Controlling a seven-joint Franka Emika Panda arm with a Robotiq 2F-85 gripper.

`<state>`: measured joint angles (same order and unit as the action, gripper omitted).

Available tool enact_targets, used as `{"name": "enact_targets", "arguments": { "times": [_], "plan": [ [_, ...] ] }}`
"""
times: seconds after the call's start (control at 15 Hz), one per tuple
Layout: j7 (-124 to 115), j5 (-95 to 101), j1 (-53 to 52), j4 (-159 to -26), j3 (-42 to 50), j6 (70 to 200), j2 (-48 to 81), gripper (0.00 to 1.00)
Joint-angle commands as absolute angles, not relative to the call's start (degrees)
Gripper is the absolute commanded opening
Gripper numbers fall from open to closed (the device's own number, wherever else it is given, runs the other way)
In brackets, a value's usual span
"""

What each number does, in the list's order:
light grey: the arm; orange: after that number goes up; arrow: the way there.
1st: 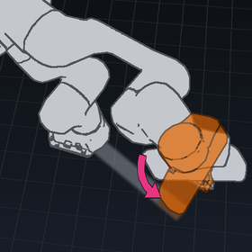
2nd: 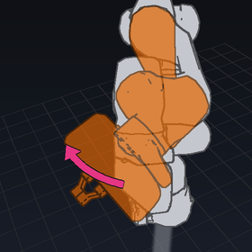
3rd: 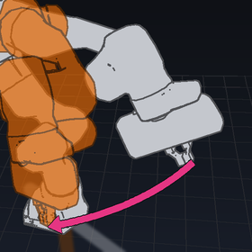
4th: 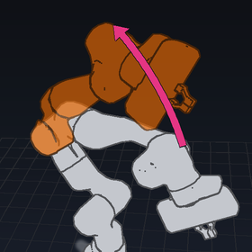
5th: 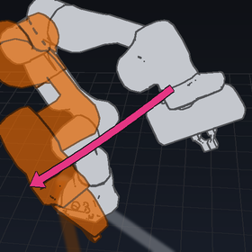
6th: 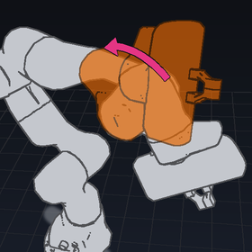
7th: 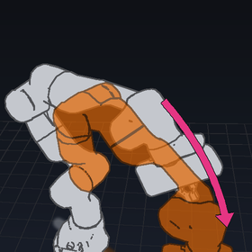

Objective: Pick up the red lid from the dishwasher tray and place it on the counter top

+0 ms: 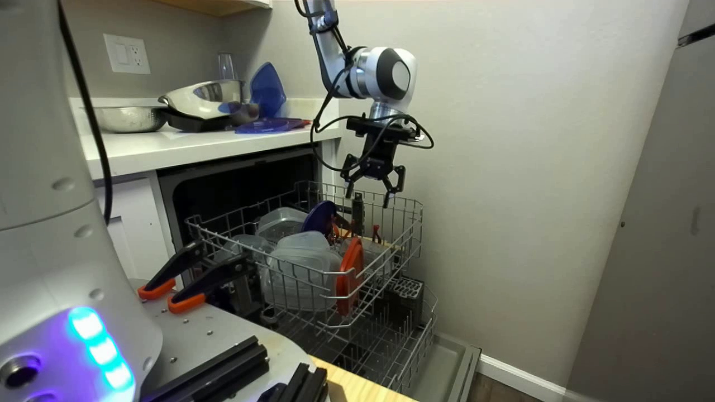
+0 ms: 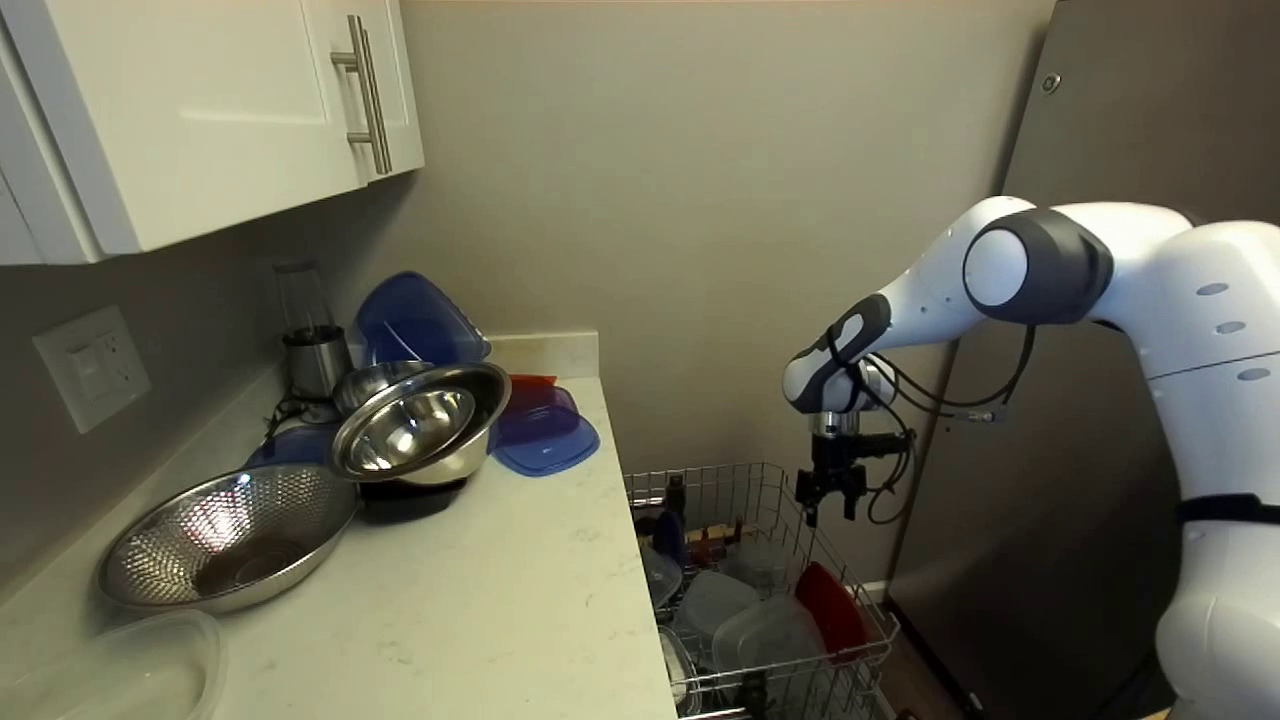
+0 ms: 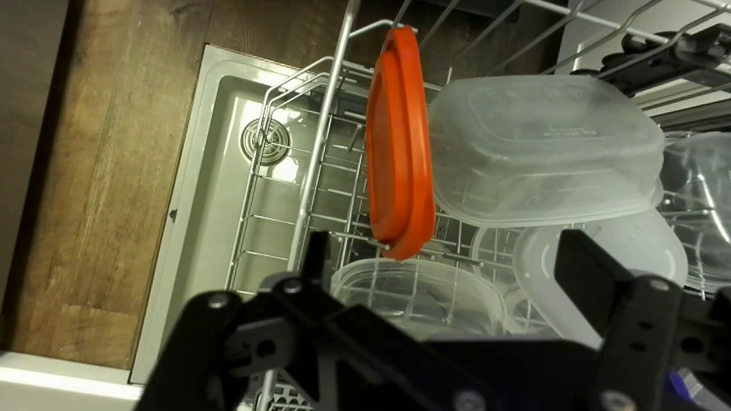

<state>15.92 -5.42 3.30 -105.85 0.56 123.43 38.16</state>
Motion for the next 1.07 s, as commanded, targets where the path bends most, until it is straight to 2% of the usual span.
{"name": "enact_targets", "arguments": {
  "times": [0.0, 0.2, 0.27, 1.0],
  "plan": [
    [15.84, -5.77, 5.62, -102.13, -0.81, 120.04, 40.86, 1.0],
    [17.48, -6.39, 7.2, -99.35, -1.68, 114.84, 41.93, 1.0],
    [15.64, -4.89, 5.84, -101.15, -0.91, 118.48, 41.6, 1.0],
    [11.24, -3.49, 4.33, -96.77, -0.15, 116.62, 46.32, 1.0]
  ]
}}
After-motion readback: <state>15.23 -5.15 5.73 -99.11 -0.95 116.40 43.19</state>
